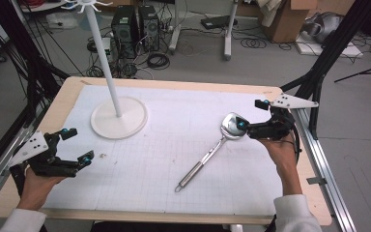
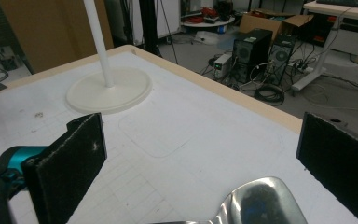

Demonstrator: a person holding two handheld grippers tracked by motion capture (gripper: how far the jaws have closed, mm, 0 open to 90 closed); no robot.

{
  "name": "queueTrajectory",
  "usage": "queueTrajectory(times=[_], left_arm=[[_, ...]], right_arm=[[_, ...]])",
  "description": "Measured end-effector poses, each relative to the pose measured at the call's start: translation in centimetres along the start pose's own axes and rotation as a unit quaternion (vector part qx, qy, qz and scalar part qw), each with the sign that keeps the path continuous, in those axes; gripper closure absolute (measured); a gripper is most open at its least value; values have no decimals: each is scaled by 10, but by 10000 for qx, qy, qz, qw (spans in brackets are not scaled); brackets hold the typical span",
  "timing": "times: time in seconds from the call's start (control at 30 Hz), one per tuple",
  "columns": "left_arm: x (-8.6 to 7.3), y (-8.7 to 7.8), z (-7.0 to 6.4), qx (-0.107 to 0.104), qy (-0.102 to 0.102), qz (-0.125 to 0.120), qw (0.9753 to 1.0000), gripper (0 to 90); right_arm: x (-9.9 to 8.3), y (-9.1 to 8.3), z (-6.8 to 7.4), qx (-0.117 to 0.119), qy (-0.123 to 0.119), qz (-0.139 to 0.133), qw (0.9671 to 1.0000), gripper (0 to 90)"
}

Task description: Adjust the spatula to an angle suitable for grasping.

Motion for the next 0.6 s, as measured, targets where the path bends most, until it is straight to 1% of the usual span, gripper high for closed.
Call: queueTrajectory(times=[0.07, 0.1, 0.2, 0.23, 0.27, 0.3, 0.33, 0.47, 0.57, 0.6], left_arm=[[0, 0, -1, 1, -5, 3, 10000, 17], [0, 0, -1, 0, -13, 1, 10000, 18], [1, 1, -2, 4, 26, 26, 10000, 17], [1, 1, -2, 2, 26, 14, 10000, 18], [1, 1, -3, -6, 23, 13, 10000, 18], [1, 1, -3, -9, 46, 24, 10000, 17], [1, 2, -4, -5, 51, 26, 10000, 18], [1, 2, -4, -10, 63, 30, 10000, 18], [1, 2, -3, -7, 63, 41, 10000, 18], [1, 2, -3, -2, 58, 45, 10000, 17]], right_arm=[[2, 2, -2, -9, -17, 14, 10000, 5], [6, 6, -5, -16, -20, 52, 10000, 5], [9, 11, -9, -32, 5, 129, 9999, 5], [12, 17, -14, -40, 14, 188, 9998, 5], [12, 17, -14, -40, 14, 188, 9998, 5], [13, 19, -16, -50, 49, 238, 9997, 5], [14, 23, -18, -44, 21, 228, 9997, 5], [18, 36, -26, -110, 39, 414, 9991, 5], [23, 45, -30, -112, -5, 485, 9988, 5], [24, 47, -31, -105, 18, 495, 9987, 5]])
Point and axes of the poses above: each handheld gripper's, and its own axes: y roughly forward along the jaws, x roughly out of its top, z roughly to its left, the point moved 3 cm from there along y, roughly forward along the jaws, and after that the axes turned 15 degrees about -z, right-handed, at the moved point
